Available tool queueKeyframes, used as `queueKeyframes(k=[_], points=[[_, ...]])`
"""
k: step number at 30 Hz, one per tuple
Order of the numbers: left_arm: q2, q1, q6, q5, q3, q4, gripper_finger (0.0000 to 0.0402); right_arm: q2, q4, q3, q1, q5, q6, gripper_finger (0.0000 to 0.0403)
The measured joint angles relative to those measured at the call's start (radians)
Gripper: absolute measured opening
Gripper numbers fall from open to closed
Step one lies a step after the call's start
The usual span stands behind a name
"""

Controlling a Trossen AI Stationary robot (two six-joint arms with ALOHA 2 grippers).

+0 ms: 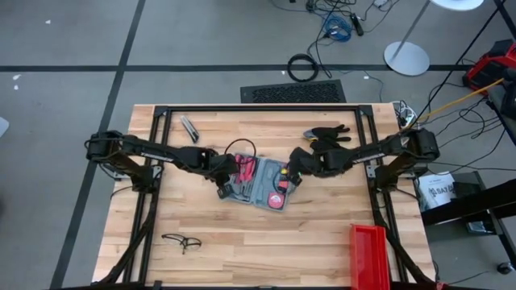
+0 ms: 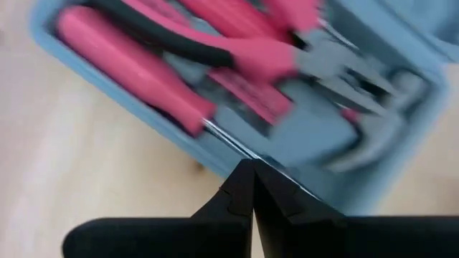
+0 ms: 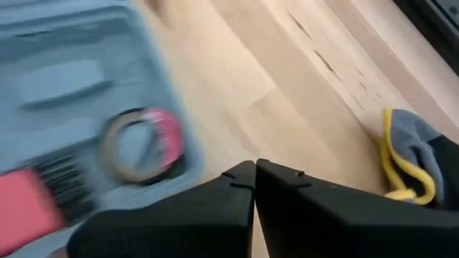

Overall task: Prefit tool cases
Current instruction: Adjust the gray prefit tool case

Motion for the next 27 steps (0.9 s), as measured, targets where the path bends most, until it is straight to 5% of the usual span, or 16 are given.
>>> queueKeyframes(k=[5, 14, 23, 27], points=[[-0.01, -0.055, -0.017, 0.161, -0.001, -0.023, 0.0008, -0.001, 0.099, 0.001, -0.125, -0.132, -0.106, 0.0], [0.053, -0.102, -0.071, 0.144, -0.034, 0.06, 0.0008, 0.092, 0.183, 0.002, -0.252, -0.263, -0.209, 0.0], [0.082, -0.085, -0.07, -0.195, -0.041, 0.045, 0.0008, 0.184, 0.201, 0.006, -0.194, -0.348, -0.155, 0.0], [0.082, -0.059, -0.042, -0.228, -0.04, 0.056, 0.0008, 0.144, 0.178, 0.002, -0.122, -0.463, -0.103, 0.0]])
